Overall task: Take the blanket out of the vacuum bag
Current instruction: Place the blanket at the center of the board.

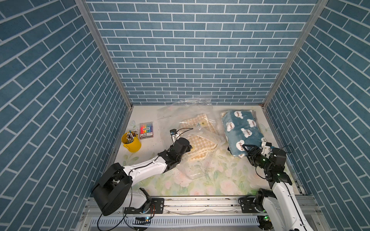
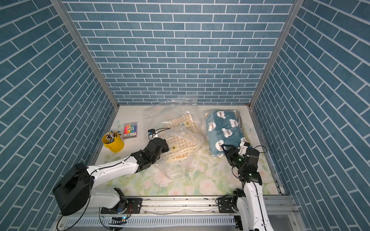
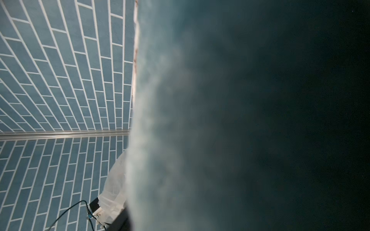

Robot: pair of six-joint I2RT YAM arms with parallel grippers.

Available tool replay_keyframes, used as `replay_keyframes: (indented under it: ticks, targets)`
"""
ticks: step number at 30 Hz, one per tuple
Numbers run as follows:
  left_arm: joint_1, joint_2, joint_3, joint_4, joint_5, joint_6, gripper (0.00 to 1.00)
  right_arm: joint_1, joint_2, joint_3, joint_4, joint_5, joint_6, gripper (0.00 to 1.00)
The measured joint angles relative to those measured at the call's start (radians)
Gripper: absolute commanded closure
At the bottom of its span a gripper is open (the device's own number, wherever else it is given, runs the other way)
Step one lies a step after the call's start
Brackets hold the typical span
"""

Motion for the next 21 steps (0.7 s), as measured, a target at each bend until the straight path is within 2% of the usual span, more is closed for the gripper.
replay_keyframes:
  ticks: [6,8,9,10,13,17,21]
  targets:
    - [0.0,-0.031,-0.039,0.01,0.007,0.002,1.0,0.0,-0.09,0.075,-0.262,-0.002,-0.093,0.36]
    - [0.0,-0.032,-0.039,0.01,0.009,0.007,1.0,0.001,-0.084,0.151,-0.319,-0.004,-0.125,0.43]
    - [0.0,-0.033,-0.039,0.01,0.011,0.009,1.0,0.002,-0.074,0.2,-0.333,-0.009,-0.142,0.53]
    - [0.0,-0.033,-0.039,0.01,0.011,0.011,1.0,0.002,-0.063,0.248,-0.339,-0.017,-0.158,0.67]
    - [0.0,-0.039,-0.039,0.009,0.014,0.016,1.0,0.003,-0.005,0.391,-0.33,-0.033,-0.189,1.0]
    - [0.0,-0.049,-0.038,0.005,0.015,0.019,1.0,0.003,0.118,0.528,-0.261,-0.027,-0.216,1.0]
    - [0.0,-0.061,-0.038,-0.002,0.017,0.018,1.0,0.003,0.256,0.515,-0.149,0.001,-0.222,1.0]
